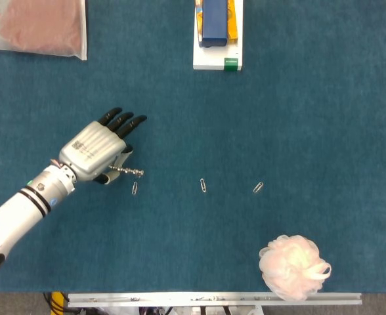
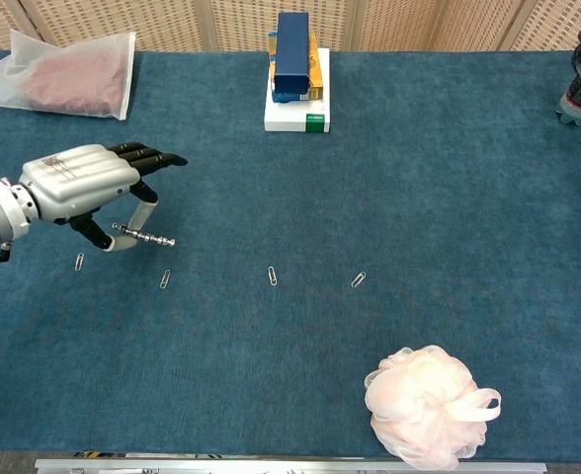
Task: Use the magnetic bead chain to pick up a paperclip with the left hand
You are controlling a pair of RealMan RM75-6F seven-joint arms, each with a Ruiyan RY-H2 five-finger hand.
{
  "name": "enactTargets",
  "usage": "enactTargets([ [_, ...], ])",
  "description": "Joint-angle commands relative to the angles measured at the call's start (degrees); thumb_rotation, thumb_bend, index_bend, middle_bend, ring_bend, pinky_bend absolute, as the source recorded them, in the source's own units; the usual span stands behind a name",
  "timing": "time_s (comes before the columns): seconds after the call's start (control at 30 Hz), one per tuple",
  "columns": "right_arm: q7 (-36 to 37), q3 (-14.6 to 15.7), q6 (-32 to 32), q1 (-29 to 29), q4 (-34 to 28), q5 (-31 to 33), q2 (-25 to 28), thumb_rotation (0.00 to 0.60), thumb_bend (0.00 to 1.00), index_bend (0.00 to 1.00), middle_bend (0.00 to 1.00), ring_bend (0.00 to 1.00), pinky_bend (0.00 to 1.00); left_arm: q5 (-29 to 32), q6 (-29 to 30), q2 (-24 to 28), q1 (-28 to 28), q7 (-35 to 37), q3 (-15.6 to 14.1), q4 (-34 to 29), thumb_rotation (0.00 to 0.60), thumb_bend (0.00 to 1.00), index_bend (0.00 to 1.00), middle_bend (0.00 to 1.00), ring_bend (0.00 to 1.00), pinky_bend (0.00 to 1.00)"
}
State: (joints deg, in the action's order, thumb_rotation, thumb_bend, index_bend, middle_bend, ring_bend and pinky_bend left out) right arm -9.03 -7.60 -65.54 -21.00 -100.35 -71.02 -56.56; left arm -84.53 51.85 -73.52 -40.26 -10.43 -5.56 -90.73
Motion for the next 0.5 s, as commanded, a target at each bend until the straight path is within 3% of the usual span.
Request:
enactTargets([
  [0.03, 0.0, 0.1, 0.0, 0.1, -0.1, 0.0, 0.0, 0.6, 0.0, 0.12, 0.04, 0.0, 0.0, -0.1, 0.0, -0.6, 0.5, -0.2, -0.4, 0.3, 0.6, 0.29, 0.61, 0.0, 0.0, 0.0],
  [0.5, 0.0, 0.4, 0.1, 0.2, -0.1, 0.0, -0.2, 0.6, 0.0, 0.12, 0.04, 0.0, 0.0, -1.2, 0.2, -4.1, 2.7, -2.6, -1.3, 3.4, 0.6, 0.29, 0.61, 0.0, 0.0, 0.0],
])
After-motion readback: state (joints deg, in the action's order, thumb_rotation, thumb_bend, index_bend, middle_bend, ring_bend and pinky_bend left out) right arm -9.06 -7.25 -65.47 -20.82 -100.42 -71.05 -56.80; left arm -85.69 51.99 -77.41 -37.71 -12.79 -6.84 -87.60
